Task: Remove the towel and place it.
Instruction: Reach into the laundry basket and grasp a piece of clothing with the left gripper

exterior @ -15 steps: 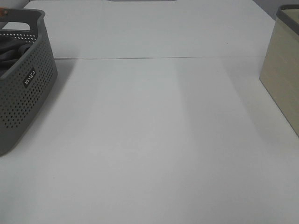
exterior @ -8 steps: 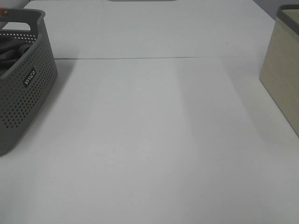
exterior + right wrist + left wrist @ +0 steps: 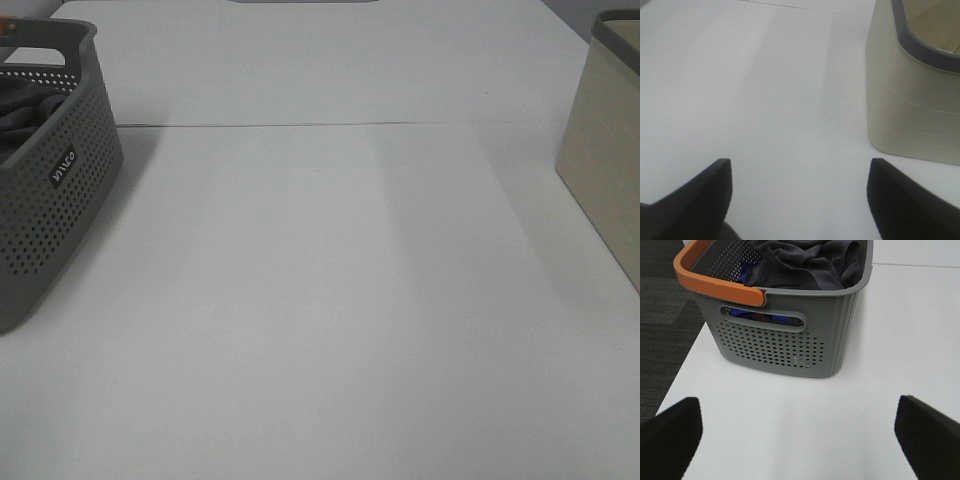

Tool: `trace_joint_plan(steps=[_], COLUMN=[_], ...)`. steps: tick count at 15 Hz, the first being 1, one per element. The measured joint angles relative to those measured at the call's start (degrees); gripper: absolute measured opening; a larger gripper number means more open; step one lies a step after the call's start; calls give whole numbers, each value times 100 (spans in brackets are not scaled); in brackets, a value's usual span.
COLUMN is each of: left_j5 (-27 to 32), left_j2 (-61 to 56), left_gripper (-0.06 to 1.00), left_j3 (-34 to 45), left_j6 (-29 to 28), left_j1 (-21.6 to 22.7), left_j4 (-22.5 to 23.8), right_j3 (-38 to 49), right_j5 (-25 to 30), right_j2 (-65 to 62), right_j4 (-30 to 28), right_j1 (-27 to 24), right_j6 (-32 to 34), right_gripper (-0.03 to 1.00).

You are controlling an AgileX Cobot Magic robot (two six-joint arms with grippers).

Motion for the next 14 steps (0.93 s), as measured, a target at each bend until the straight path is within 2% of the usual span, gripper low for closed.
trace_joint_plan(steps=[14], left_j5=[0], left_j2=[0], left_gripper=[99], left_j3=[0], left_j6=[160], left_j1=[0], left_j4=[6], right_j3=[0], right_j5=[0], right_j2=[0], right_j4=[0], right_j1=[0], right_j6=[0], right_gripper=[73])
